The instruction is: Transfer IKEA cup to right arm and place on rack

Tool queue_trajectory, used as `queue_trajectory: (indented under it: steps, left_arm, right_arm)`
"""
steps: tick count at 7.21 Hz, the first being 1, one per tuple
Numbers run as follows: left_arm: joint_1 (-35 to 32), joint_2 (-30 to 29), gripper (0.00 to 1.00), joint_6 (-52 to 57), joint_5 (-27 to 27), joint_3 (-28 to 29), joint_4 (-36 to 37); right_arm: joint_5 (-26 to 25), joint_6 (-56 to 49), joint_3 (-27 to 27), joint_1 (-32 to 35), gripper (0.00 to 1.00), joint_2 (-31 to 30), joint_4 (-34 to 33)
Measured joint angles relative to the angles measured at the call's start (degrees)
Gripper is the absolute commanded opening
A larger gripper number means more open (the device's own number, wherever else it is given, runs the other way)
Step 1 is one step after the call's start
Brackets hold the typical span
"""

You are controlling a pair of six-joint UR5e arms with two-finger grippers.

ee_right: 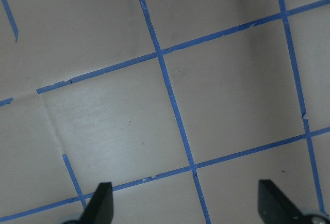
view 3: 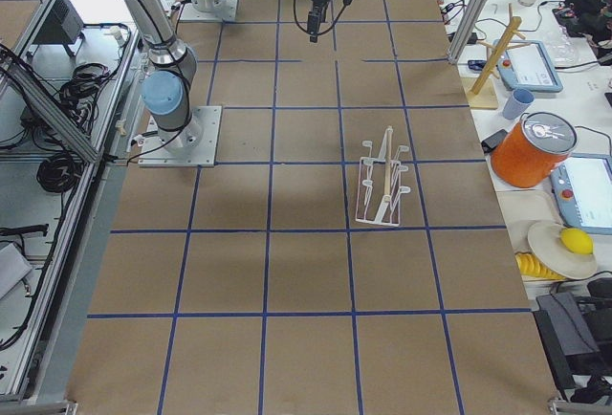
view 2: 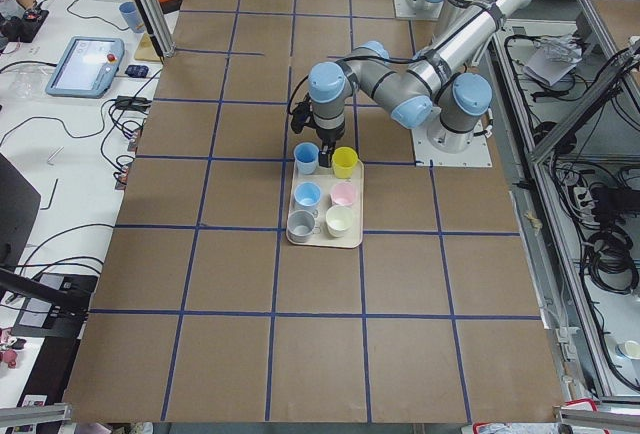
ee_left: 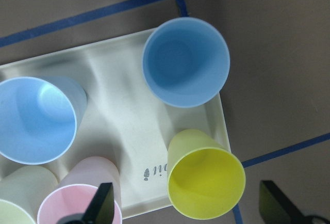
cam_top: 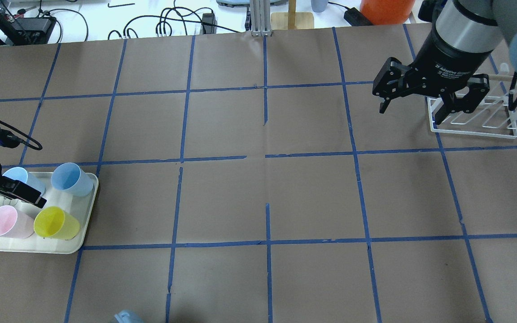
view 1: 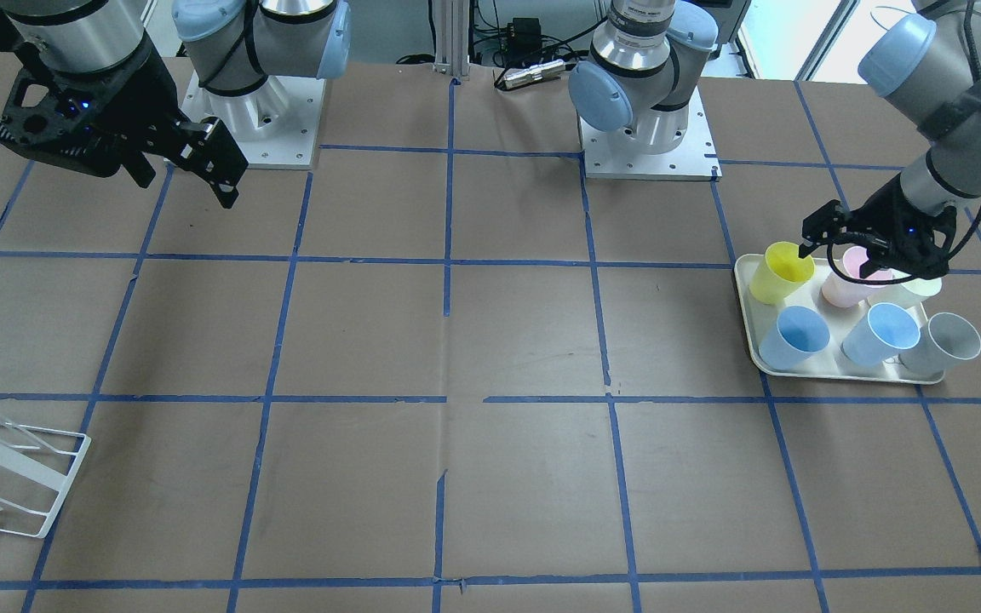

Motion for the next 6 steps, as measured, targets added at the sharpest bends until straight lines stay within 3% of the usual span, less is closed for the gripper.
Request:
queue_trajectory:
  steps: [2, 3, 6]
  left_arm:
    - [0.3, -1.0, 1.0, 1.3, 0.0, -3.6, 6.0]
    - [0.3, -1.5, 1.0, 2.7, -0.1, -4.9, 8.5]
    - [0.6, -2.1, 1.0, 7.3, 0.0, -6.6, 11.3]
  right_arm:
    - [1.4, 0.9, -0.1, 0.0, 1.0, 0.2, -0.2]
    - [4.9, 2.8, -0.4, -0.1, 1.0, 0.5, -0.4]
    - [23.0, 15.7, -1.1, -0.3, 1.0, 1.3, -1.6]
